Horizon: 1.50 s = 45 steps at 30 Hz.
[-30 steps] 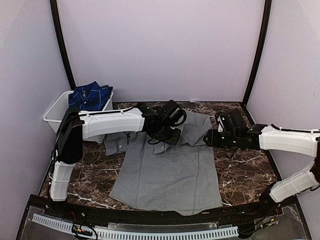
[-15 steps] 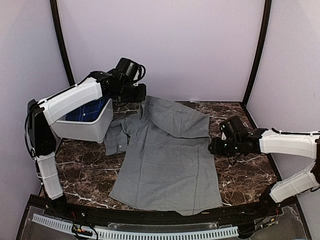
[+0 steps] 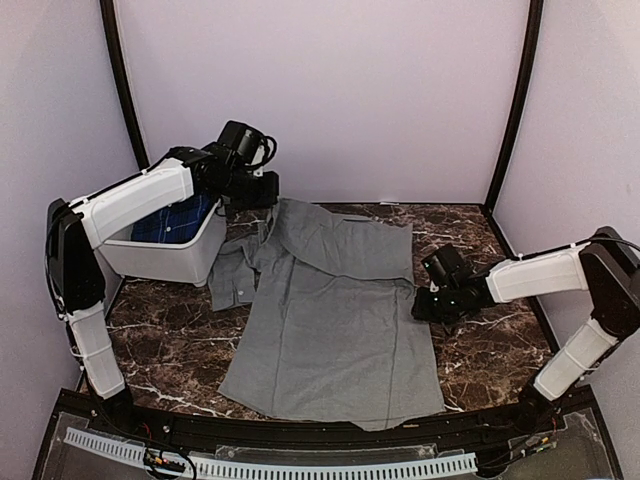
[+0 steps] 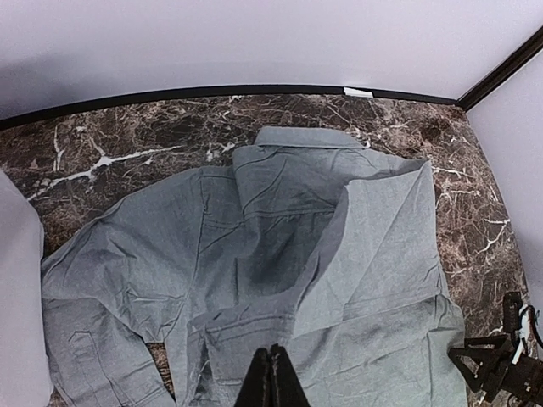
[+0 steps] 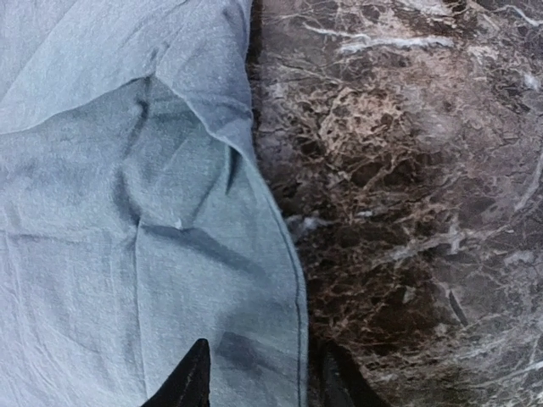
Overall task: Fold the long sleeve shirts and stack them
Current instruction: Pick up the sleeve from the center of the board, then adjust the flattened shirt at the center of the board.
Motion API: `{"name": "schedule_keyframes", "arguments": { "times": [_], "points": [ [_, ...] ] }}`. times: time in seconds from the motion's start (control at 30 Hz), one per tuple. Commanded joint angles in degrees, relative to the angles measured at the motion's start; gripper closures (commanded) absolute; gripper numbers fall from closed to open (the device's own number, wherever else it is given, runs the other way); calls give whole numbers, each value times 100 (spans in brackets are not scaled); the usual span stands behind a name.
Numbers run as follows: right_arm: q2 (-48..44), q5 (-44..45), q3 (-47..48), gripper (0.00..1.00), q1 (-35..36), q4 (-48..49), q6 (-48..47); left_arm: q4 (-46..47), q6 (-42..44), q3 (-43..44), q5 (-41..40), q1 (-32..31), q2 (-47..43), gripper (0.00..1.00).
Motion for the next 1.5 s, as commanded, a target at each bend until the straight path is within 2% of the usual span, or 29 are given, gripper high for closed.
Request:
{"name": "schedule_keyframes", "arguments": {
  "times": [0.0, 0.17, 0.2, 0.47, 0.5, 0.63, 0.77, 1.03, 1.23, 1.4, 1.47],
  "points": [
    [285, 12, 230, 66, -78, 243, 16, 156, 14, -86, 117, 132, -392, 100],
    [494, 62, 365, 97, -290, 247, -88, 319, 10, -64, 209, 230, -278, 100],
    [537, 50, 402, 100, -405, 246, -139, 345, -3, -32, 227, 274, -206, 100],
    [929, -205, 1066, 100, -1140, 144, -606, 564, -56, 500, 425, 600, 446, 100],
    [942, -251, 1163, 99, -1140, 37, -678, 555, -57, 639, 445, 634, 549, 100],
    [655, -415, 926, 75, -1119, -73, -707, 519, -5, 916, 435, 710, 732, 100],
    [84, -383, 333, 64, -1112, -282, -438, 553, -70, 968, 509, 907, 848, 100],
    [-1491, -431, -610, 60, -767, -1181, 492, 653, -136, 949, 1063, 983, 901, 100],
    [-2319, -425, -904, 59, -232, -2247, 1366, 713, -262, 953, 1333, 983, 881, 100],
    [-3237, -336, -1083, 59, -130, -3294, 2064, 736, -278, 876, 1427, 983, 825, 100],
    [-3603, -438, -1208, 59, -82, -3409, 2334, 756, -282, 841, 1461, 983, 790, 100]
  ]
}}
